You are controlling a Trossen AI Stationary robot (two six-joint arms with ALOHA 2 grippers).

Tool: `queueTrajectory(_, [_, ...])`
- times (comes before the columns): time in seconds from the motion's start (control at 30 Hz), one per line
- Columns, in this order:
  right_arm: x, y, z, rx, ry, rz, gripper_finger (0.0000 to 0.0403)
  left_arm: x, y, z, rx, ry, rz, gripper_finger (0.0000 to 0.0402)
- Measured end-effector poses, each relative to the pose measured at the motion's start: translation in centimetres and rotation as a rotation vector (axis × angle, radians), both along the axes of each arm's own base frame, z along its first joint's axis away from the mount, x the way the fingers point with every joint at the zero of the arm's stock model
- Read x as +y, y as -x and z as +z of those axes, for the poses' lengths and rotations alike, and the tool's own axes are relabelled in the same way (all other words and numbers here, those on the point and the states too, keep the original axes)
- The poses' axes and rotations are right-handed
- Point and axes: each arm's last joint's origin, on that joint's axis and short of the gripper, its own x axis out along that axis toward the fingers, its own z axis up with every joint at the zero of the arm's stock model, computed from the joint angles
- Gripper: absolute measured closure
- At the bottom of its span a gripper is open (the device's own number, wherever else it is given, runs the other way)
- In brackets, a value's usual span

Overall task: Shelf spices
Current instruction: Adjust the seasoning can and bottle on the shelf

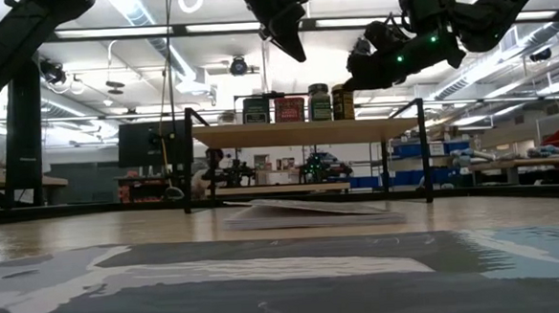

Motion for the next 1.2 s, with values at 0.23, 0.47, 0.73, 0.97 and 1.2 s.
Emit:
queueTrajectory(0.23, [-0.6, 0.4, 0.0, 0.003, 0.007, -0.025, 0.0403, 0.0, -0.1, 0.1, -0.014, -0.004, 0.002, 0.0310])
queueTrajectory(0.47, [-1.3, 0.9, -0.1, 0.015, -0.001, -0.051, 0.0403, 0.0, -0.1, 0.1, -0.017, 0.000, 0.006, 0.0310])
queueTrajectory(0.73, [-1.1, 0.8, -0.2, 0.019, -0.008, -0.043, 0.0403, 0.0, -0.1, 0.1, -0.015, 0.001, 0.006, 0.0310])
queueTrajectory(0.97, [0.0, 0.0, 0.1, 0.003, 0.013, 0.002, 0.0403, 0.0, -0.1, 0.1, -0.012, -0.008, -0.002, 0.0310])
queueTrajectory(1.2, [0.4, -0.2, 0.4, -0.029, 0.023, 0.035, 0.0403, 0.2, -0.2, 0.2, -0.026, -0.018, 0.001, 0.0310])
